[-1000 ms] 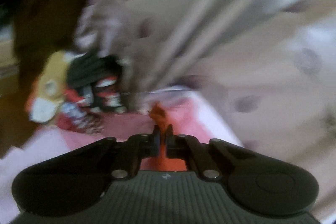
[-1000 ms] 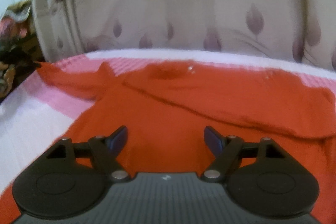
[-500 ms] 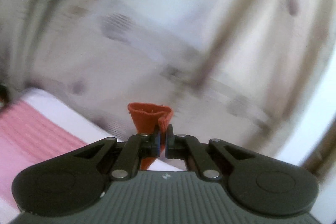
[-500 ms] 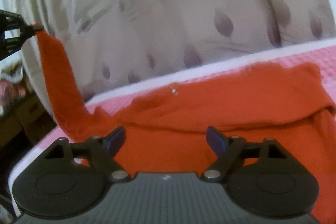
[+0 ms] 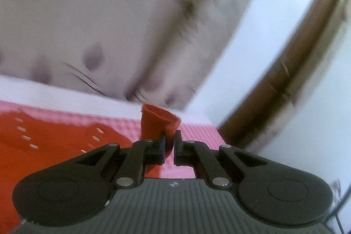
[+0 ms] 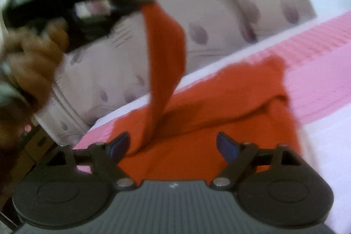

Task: Fold small clothes

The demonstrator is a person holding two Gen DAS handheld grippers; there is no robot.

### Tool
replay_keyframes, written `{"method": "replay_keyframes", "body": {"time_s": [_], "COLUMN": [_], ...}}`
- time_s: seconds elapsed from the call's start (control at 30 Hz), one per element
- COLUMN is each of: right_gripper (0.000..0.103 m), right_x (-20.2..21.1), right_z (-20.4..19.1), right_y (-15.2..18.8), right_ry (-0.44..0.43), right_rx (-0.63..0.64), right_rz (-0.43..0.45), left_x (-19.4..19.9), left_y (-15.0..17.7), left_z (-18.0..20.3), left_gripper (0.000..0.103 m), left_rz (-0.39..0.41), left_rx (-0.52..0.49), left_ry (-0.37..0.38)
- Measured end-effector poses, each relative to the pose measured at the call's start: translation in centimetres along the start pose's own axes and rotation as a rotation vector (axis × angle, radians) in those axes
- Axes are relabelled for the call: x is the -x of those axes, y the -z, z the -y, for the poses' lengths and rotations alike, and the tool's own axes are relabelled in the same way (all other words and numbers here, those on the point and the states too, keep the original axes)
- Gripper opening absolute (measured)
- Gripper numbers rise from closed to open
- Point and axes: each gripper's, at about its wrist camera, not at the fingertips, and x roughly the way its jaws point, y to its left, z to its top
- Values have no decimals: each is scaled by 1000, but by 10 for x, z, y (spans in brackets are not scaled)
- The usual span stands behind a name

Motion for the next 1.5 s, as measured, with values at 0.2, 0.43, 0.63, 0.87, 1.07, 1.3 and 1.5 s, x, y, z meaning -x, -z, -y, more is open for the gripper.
{"method": "replay_keyframes", "body": {"time_s": [0.2, 0.43, 0.63, 0.87, 1.07, 1.3, 1.5], "right_gripper": [87, 87, 83, 77, 75, 76, 79], "right_x": [15, 24, -6, -60, -121, -139, -33], "right_z": [31, 47, 50, 28, 10, 45, 21], "right_y": [-8, -29, -65, -83, -67, -84, -71], "right_ry": [29, 61, 193, 180, 191, 309, 77], "right_rx": [-49, 9, 236, 370, 451, 236, 124], "right_rz": [24, 62, 45, -37, -197, -169, -15], "left_x": [-16, 54, 86, 113, 115, 127, 149], "left_y": [35, 77, 143, 155, 152, 151, 155], "left_z": [-19, -71, -146, -166, -173, -174, -177], "left_gripper": [101, 103, 100, 102, 102, 102, 101], "left_rz": [60, 161, 100, 168, 212, 280, 253], "left_rx": [22, 35, 30, 94, 157, 238, 258], "left_ry": [-5, -193, -484, -533, -547, -678, -605]}}
